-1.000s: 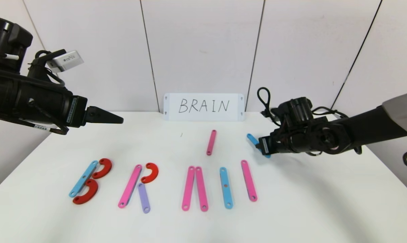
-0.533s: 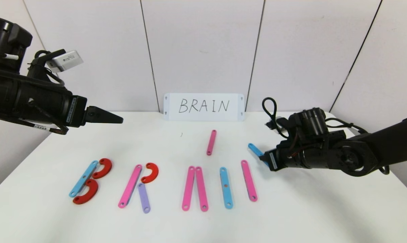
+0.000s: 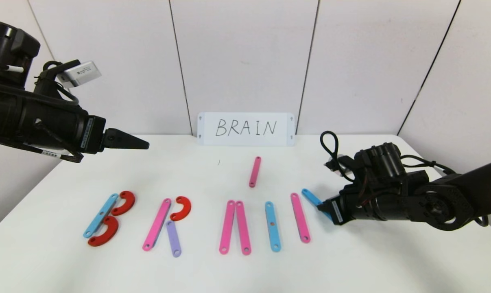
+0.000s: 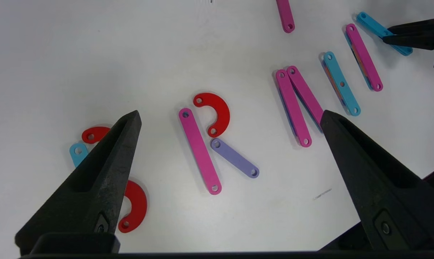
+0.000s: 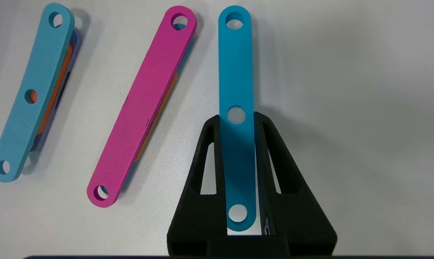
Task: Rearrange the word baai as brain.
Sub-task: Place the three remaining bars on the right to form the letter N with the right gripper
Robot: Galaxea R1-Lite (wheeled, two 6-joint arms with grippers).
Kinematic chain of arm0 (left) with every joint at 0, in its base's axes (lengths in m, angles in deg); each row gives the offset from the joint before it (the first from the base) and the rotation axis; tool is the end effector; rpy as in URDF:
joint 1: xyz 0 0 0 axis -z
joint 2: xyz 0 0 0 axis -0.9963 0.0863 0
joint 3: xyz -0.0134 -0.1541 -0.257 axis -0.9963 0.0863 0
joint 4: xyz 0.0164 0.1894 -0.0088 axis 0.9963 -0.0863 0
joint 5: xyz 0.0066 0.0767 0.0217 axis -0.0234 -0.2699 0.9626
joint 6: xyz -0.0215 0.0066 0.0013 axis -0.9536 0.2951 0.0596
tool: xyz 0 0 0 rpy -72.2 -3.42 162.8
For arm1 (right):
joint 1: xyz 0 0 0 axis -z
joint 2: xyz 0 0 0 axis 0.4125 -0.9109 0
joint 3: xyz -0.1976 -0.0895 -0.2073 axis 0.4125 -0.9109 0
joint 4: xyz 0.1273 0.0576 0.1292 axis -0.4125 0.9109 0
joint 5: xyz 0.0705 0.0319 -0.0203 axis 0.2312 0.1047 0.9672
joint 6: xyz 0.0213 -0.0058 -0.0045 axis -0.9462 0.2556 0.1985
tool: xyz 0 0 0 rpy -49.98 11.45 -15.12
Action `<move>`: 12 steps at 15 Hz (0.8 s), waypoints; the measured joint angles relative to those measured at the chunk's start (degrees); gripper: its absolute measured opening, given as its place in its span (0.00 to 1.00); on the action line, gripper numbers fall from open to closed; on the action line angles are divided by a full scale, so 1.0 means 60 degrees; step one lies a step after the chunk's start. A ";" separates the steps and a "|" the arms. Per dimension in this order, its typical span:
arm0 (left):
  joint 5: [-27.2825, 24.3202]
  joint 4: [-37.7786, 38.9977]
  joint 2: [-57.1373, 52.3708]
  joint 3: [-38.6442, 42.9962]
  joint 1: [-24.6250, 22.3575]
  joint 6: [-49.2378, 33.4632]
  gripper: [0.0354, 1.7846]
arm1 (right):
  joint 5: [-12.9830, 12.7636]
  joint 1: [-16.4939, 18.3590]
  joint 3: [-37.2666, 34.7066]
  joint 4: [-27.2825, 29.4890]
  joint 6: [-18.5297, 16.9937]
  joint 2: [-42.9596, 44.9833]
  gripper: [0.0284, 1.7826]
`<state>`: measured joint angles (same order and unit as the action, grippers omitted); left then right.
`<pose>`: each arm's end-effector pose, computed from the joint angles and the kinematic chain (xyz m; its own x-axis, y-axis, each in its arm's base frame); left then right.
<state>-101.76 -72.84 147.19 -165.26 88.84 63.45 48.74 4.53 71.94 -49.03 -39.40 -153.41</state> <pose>0.2511 -0.0258 0.2871 0.6779 -0.4600 -0.5735 0.4509 0.8763 -0.1700 0.2989 0.1119 0.0885 0.5697 0.3936 -0.7215 -0.4626 0.8792 0.1143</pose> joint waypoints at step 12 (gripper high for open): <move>0.0000 0.0000 0.0016 0.0004 0.0000 0.0004 0.98 | -0.0065 -0.0301 -0.0087 0.0000 -0.0033 -0.0012 0.14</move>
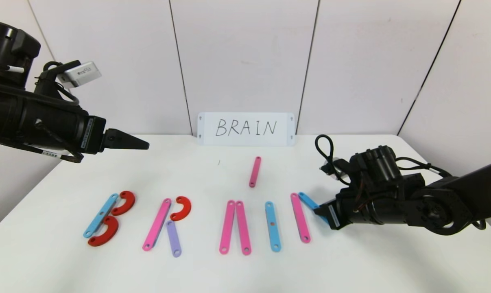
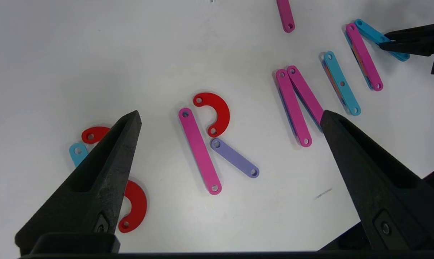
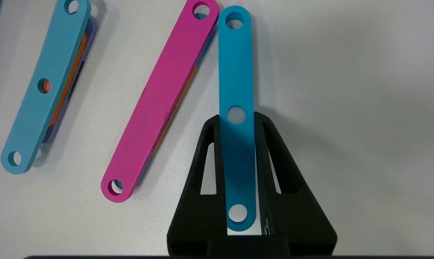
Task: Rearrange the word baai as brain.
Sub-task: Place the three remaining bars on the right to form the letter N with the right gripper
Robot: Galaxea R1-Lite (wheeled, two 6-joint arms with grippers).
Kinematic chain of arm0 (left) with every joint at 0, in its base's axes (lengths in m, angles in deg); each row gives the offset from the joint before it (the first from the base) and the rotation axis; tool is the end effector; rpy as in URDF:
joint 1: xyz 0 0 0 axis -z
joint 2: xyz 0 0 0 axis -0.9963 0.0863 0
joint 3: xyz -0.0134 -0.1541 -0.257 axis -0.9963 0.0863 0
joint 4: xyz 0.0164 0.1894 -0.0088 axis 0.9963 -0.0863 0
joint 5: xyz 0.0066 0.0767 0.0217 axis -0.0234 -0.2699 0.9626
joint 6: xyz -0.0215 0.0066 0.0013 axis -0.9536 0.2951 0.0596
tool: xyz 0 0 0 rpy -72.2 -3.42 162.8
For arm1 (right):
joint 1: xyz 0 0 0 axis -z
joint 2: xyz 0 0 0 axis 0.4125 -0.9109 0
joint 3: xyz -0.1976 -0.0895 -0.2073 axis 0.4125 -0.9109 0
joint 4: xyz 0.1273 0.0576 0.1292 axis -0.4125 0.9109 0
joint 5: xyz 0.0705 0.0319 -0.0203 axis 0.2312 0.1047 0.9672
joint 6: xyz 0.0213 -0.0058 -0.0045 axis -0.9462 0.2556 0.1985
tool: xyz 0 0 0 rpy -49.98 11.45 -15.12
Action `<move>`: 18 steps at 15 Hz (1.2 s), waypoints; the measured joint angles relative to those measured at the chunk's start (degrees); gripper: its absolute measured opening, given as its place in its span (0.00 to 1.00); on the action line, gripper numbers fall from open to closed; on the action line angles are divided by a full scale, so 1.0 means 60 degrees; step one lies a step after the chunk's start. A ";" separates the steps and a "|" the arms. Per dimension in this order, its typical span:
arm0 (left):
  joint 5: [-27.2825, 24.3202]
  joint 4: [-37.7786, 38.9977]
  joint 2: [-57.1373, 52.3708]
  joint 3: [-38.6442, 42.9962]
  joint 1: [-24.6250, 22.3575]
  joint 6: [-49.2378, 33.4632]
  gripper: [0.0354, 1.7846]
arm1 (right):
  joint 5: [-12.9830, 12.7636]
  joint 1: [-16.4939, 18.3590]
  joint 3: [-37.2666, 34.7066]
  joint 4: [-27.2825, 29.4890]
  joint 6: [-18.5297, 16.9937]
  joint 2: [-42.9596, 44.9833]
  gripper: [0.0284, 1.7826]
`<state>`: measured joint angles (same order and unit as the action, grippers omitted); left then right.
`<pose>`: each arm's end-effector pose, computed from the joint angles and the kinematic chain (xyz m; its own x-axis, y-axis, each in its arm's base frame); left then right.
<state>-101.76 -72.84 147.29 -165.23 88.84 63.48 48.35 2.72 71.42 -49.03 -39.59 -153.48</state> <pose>0.2516 -0.0259 0.2865 0.6766 -0.4599 -0.5751 0.4508 0.8762 -0.1704 0.2938 0.1206 0.0862 0.5532 0.4027 -0.7293 -0.4830 0.8683 0.1130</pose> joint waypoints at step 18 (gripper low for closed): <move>-0.0002 0.0000 0.0000 0.0004 0.0000 0.0002 0.98 | -0.0004 0.0126 -0.0051 0.0004 -0.0114 0.0142 0.90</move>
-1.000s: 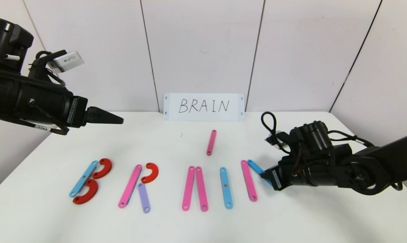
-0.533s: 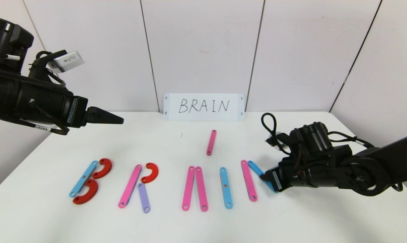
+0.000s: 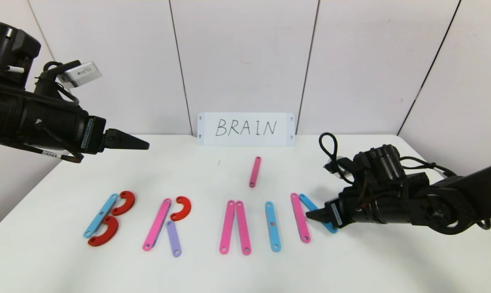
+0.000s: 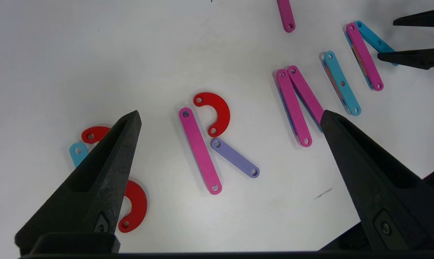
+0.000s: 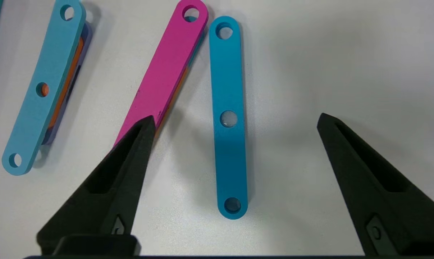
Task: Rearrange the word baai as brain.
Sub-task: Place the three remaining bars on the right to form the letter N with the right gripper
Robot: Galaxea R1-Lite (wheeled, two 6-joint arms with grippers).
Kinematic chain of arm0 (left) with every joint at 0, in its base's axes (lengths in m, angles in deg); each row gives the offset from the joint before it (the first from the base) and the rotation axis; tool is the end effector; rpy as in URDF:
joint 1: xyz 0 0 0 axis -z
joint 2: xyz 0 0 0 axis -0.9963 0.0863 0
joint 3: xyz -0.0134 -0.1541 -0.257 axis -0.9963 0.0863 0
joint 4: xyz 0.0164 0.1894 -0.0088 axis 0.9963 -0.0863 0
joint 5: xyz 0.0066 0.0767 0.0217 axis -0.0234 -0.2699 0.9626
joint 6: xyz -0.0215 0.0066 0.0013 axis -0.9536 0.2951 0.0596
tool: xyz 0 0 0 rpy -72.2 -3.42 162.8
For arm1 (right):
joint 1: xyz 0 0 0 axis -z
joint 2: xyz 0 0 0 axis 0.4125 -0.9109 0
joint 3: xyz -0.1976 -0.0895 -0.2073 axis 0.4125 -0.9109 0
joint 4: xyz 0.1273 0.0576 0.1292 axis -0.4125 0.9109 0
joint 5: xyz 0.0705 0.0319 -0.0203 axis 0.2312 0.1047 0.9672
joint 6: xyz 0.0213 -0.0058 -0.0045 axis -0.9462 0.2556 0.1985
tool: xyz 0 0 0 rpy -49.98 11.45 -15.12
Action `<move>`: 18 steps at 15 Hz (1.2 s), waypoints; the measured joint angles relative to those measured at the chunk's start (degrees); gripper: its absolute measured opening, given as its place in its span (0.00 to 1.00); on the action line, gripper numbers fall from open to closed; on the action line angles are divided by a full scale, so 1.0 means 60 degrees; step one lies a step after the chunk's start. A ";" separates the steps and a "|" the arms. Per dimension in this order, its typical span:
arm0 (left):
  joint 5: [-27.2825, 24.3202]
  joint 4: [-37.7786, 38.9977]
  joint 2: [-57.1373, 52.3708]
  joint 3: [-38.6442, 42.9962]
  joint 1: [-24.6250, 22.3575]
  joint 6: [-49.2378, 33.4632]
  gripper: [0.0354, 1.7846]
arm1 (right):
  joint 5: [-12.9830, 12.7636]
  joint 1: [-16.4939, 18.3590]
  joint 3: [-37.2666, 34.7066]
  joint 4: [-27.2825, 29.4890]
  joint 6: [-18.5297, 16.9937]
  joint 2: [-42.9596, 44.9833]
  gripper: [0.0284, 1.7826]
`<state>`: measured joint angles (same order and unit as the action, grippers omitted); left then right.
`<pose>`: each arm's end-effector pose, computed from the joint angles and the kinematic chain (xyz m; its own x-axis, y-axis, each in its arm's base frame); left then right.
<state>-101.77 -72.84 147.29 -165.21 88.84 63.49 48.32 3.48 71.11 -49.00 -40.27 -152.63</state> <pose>0.2516 -0.0259 0.2864 0.6763 -0.4601 -0.5753 0.4510 0.8761 -0.1705 0.2931 0.1158 0.0896 0.5648 0.3971 -0.7234 -0.4640 0.8777 0.1196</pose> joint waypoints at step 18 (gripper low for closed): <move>0.0016 0.0000 0.0073 -0.0026 0.0000 0.0016 0.98 | -0.2239 -0.1660 0.5086 0.0244 -0.1422 -0.2568 0.97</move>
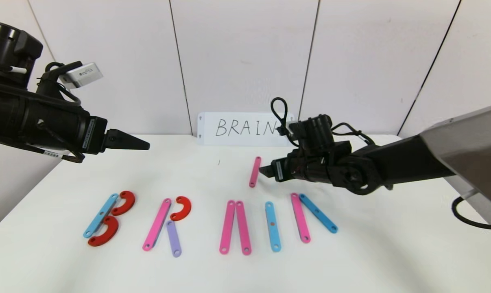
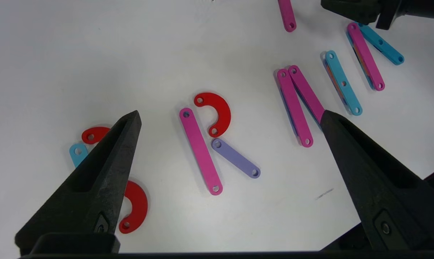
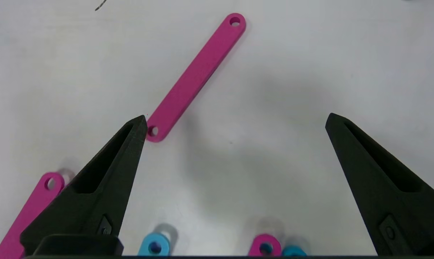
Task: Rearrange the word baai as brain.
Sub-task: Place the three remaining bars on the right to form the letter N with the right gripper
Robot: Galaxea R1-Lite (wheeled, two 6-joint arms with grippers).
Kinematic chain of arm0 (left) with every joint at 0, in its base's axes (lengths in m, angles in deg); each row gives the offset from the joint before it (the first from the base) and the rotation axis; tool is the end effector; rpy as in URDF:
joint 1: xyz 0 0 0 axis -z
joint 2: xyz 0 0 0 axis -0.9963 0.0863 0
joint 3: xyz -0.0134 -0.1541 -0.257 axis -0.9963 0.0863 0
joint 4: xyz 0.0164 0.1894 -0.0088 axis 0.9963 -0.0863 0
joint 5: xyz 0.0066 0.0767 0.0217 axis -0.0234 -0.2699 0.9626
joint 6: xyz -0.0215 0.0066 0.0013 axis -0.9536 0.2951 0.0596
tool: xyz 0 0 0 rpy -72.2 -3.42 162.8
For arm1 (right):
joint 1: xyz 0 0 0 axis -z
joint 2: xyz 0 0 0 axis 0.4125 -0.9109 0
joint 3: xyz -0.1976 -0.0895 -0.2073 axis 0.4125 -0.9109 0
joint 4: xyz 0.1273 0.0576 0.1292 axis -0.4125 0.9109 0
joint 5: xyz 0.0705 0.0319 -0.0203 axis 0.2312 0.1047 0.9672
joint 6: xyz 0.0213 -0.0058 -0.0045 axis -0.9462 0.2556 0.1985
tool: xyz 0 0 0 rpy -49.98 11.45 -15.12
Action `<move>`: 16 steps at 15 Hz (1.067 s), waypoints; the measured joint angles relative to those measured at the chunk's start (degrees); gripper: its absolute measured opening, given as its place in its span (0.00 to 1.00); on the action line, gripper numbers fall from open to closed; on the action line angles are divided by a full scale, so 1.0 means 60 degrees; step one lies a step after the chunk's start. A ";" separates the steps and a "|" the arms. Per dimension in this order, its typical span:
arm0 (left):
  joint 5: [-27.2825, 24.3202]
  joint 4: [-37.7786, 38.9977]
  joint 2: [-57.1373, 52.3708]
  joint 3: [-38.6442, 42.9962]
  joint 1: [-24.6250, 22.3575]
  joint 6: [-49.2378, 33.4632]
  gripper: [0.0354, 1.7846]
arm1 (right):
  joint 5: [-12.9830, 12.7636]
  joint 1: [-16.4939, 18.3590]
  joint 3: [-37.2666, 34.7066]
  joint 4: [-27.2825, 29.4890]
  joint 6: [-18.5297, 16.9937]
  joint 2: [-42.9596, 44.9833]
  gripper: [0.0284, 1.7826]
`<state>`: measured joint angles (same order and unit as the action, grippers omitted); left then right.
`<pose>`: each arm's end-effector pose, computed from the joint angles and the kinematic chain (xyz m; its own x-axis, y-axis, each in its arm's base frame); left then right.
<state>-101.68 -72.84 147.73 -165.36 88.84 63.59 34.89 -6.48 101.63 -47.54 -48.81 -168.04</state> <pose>0.2538 -0.0260 0.2852 0.6740 -0.4585 -0.5792 0.4501 0.8766 -0.1702 0.3691 0.2186 0.1147 0.7466 0.3715 -0.5519 -0.3943 0.9153 0.0827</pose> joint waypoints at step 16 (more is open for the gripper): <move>-0.0010 0.0012 0.0089 -0.0004 0.0010 0.0057 0.98 | -0.0644 -0.0419 0.2962 0.0878 0.0114 -0.2371 0.97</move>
<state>-101.74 -72.77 148.26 -165.39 88.90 63.93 31.02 -8.99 119.40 -42.27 -48.12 -182.26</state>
